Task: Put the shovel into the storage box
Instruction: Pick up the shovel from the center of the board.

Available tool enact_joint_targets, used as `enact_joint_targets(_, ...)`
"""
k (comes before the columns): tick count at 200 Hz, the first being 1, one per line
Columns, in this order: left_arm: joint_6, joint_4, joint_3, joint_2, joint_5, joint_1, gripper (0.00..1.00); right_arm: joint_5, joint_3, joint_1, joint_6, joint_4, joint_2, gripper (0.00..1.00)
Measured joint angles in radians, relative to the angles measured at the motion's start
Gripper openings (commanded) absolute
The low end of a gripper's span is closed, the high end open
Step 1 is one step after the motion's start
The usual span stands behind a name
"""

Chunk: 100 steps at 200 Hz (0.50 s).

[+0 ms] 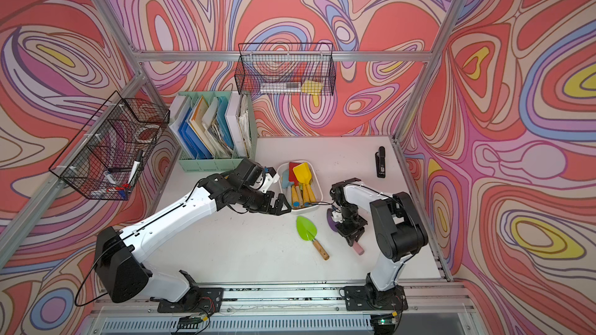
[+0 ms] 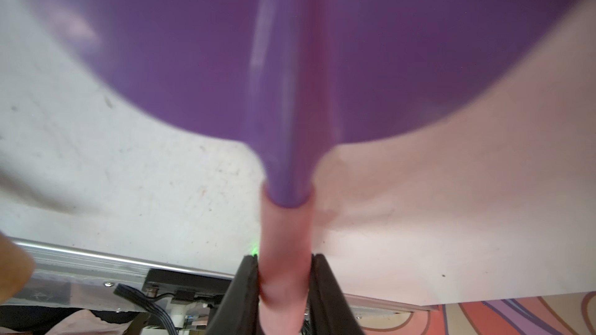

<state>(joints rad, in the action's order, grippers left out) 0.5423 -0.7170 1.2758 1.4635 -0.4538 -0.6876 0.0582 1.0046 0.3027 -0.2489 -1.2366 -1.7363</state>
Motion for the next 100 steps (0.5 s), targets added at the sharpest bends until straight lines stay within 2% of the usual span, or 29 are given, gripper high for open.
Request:
enact_joint_targets(37,0.000,0.000,0.000,0.000,0.000,0.000,0.99,-0.011,0.006,0.001,0.000,-0.003,0.000,0.11)
enact_joint_targets(100,0.000,0.000,-0.003,0.000,0.000,0.000,0.99,-0.024,0.026,0.002,0.000,-0.005,0.001,0.09)
